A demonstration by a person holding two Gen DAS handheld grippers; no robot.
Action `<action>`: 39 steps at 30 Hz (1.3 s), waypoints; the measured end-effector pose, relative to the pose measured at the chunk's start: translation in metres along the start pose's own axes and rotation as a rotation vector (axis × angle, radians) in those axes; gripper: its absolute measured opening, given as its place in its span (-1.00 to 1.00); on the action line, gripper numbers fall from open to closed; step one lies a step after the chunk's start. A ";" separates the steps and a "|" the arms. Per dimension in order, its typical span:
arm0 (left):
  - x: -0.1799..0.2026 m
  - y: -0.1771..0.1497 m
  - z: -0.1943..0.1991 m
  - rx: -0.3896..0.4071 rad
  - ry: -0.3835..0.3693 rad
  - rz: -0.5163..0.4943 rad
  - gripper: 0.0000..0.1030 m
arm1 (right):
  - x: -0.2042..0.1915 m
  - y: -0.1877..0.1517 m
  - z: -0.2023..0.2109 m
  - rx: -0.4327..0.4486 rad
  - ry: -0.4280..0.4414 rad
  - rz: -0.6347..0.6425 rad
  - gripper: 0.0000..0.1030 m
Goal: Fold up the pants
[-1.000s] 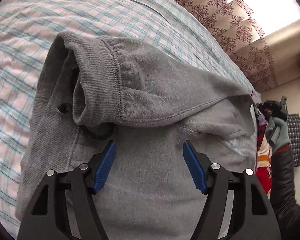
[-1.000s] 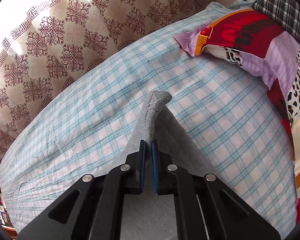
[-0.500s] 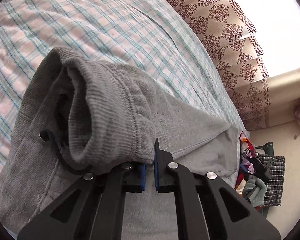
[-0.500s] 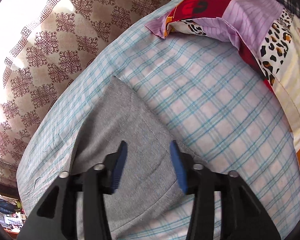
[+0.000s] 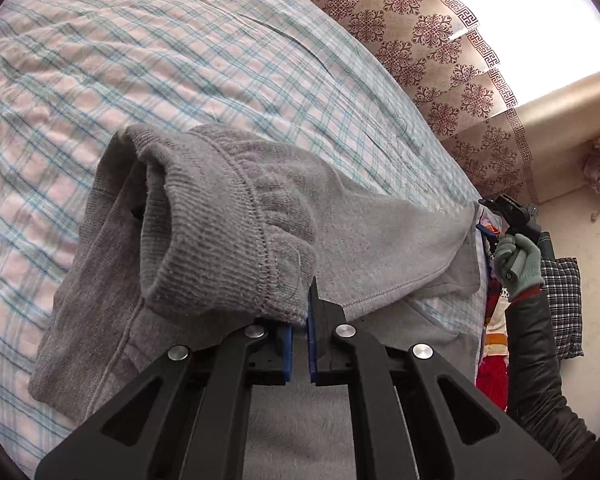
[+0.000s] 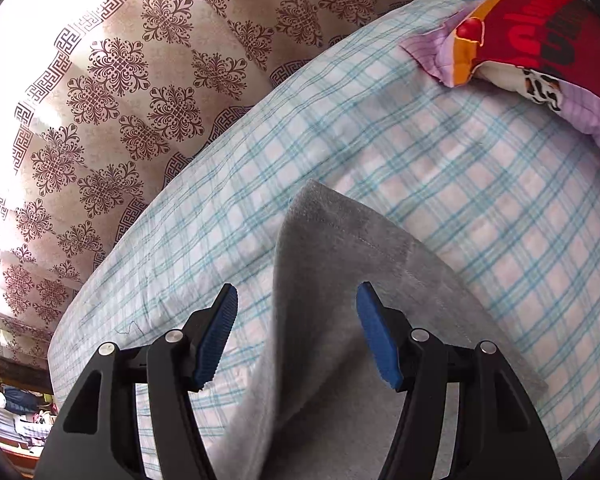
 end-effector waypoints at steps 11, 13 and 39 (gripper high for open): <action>-0.010 -0.007 0.012 0.002 -0.011 -0.012 -0.90 | 0.000 -0.012 -0.019 -0.053 -0.194 0.126 -0.91; -0.009 -0.005 0.014 0.009 -0.019 -0.011 -0.90 | 0.002 -0.013 -0.001 -0.019 -0.198 0.151 -0.92; -0.028 -0.024 0.106 0.152 -0.044 -0.176 -0.90 | 0.202 -0.219 0.296 0.196 -0.025 -0.037 -0.92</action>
Point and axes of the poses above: each gripper's, at about its wrist camera, not at the fingertips, and z roughly against the way its jaws point, x to its right, y to its top, the point moved 5 cm from there along -z, roughly the way its jaws point, and after that the axes turned 8 degrees about y, right-handed, at the moved point
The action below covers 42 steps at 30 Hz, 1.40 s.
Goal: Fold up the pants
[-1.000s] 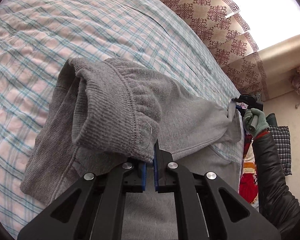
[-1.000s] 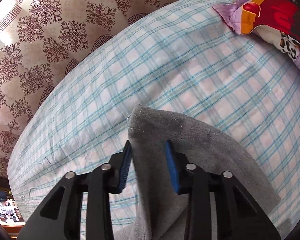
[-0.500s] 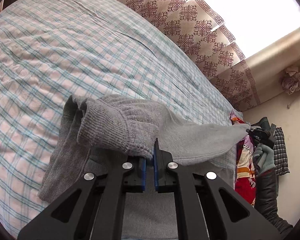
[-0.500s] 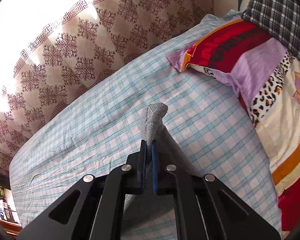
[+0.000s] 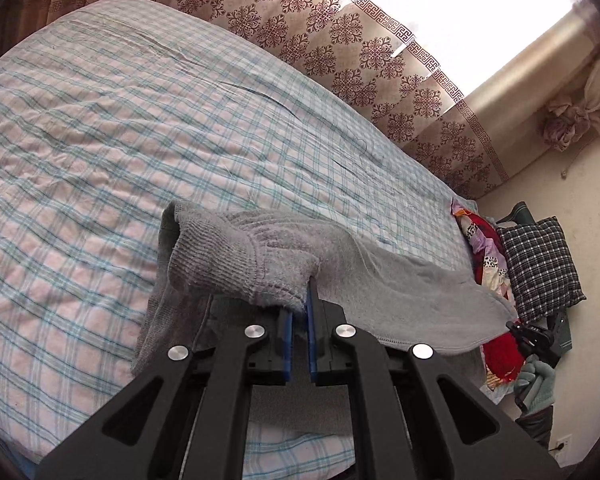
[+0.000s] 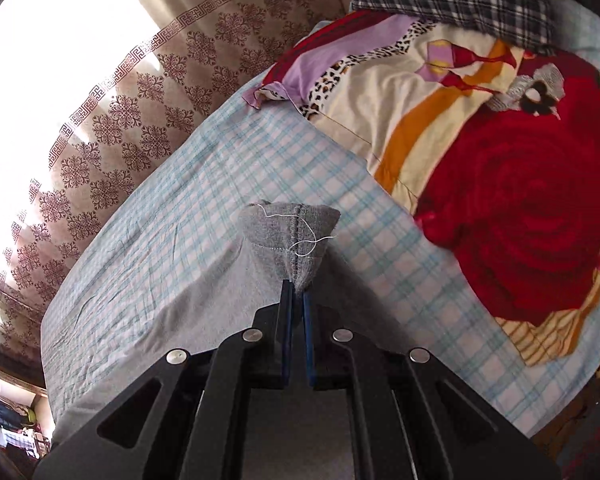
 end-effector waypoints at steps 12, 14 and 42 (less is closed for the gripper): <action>-0.009 -0.045 0.012 -0.055 0.022 -0.079 -0.90 | 0.036 -0.050 0.056 0.068 -0.036 0.006 -0.92; -0.014 -0.056 0.004 -0.091 0.049 -0.096 -0.90 | 0.050 -0.063 0.047 0.030 -0.072 0.004 -0.92; -0.034 -0.056 0.023 -0.017 0.448 -0.326 0.10 | 0.066 -0.079 0.060 0.139 -0.446 0.153 -0.22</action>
Point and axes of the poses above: each gripper's, at about its wrist camera, not at the fingertips, and z roughly against the way its jaws point, x to its right, y to its top, the point moved 5 cm from there along -z, roughly the way its jaws point, and after that the axes turned 8 degrees about y, right-handed, at the moved point
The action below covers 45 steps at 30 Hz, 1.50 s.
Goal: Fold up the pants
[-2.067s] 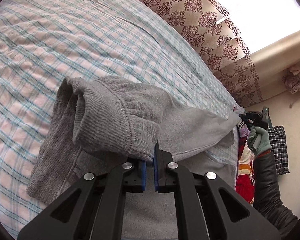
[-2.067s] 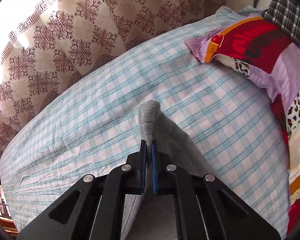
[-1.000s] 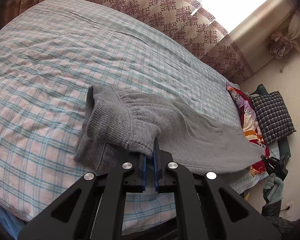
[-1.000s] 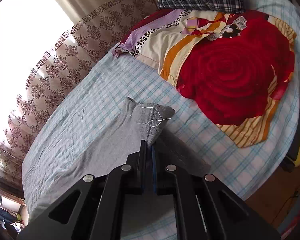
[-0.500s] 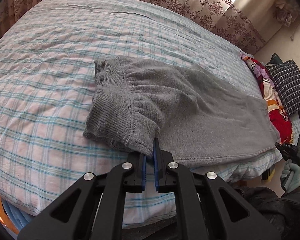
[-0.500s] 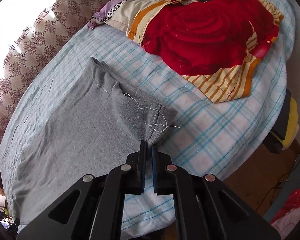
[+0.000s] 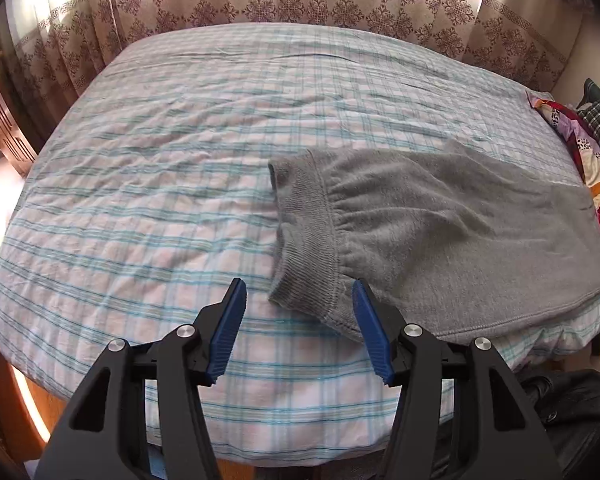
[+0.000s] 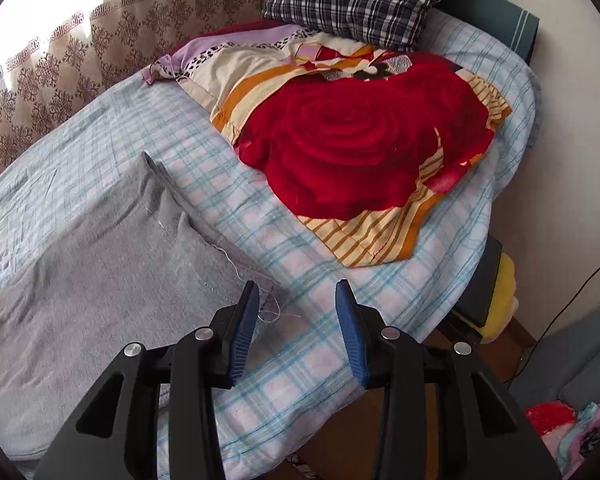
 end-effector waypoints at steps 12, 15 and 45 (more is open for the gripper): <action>0.085 0.035 0.011 0.089 -0.261 -0.047 0.10 | -0.165 -0.042 -0.011 -0.157 0.414 0.238 -0.22; 0.106 0.029 -0.007 0.075 -0.259 -0.100 0.10 | -0.192 -0.064 -0.014 -0.210 0.467 0.323 -0.22; 0.060 0.020 -0.069 -0.053 -0.179 -0.016 0.21 | -0.488 -0.071 -0.073 -0.448 0.868 0.845 -0.05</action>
Point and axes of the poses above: each gripper's, at about its wrist camera, not at the fingertips, and z roughly against the way its jaws point, x to its right, y to its top, the point moved 5 cm from there along -z, roughly the way its jaws point, and after that the axes turned 8 degrees about y, right-handed, at the moved point
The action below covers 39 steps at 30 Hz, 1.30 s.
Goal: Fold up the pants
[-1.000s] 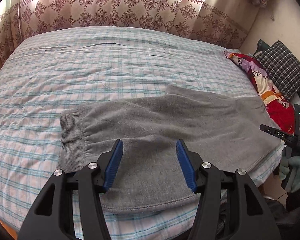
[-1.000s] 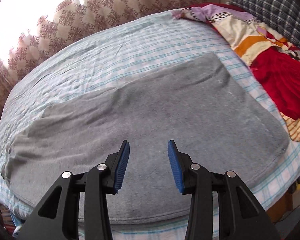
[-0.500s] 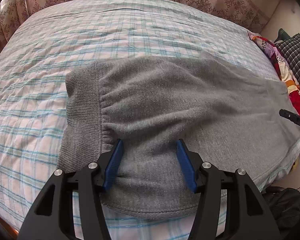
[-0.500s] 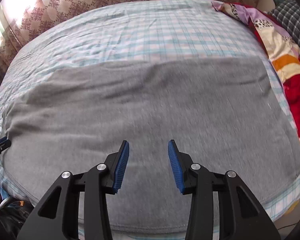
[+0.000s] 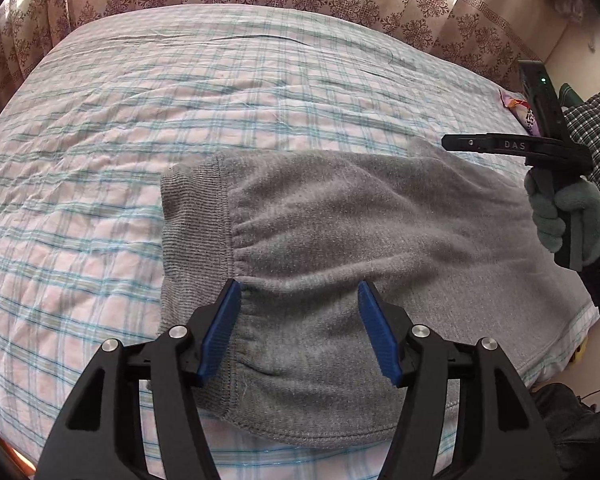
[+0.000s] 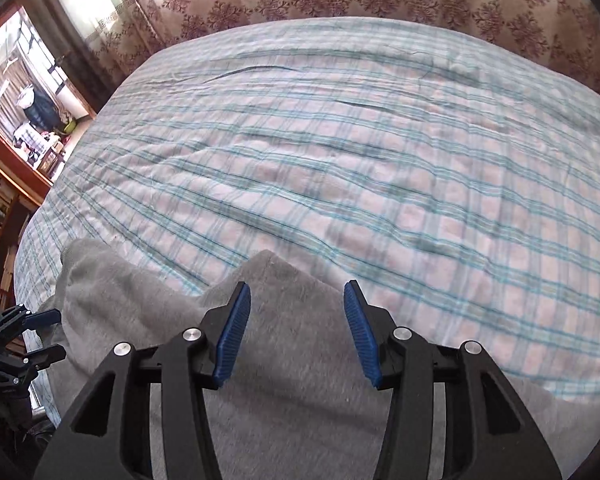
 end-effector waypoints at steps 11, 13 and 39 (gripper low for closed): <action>-0.007 0.018 -0.023 -0.013 0.030 -0.003 0.27 | -0.018 0.007 -0.028 -0.040 -0.045 0.117 -0.87; -0.010 0.017 -0.030 -0.027 0.058 -0.011 0.27 | -0.019 0.012 -0.025 -0.003 -0.127 0.118 -0.89; 0.136 0.069 -0.021 0.055 -0.020 -0.221 0.48 | 0.102 -0.107 0.124 0.209 -0.397 -0.253 0.02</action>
Point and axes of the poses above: each gripper's, at about its wrist camera, not at the fingertips, and z roughly against the way its jaws point, x to its right, y to its top, the point moved 5 cm from there along -z, roughly the way its jaws point, and after that the axes turned 8 degrees about y, right-handed, at the moved point
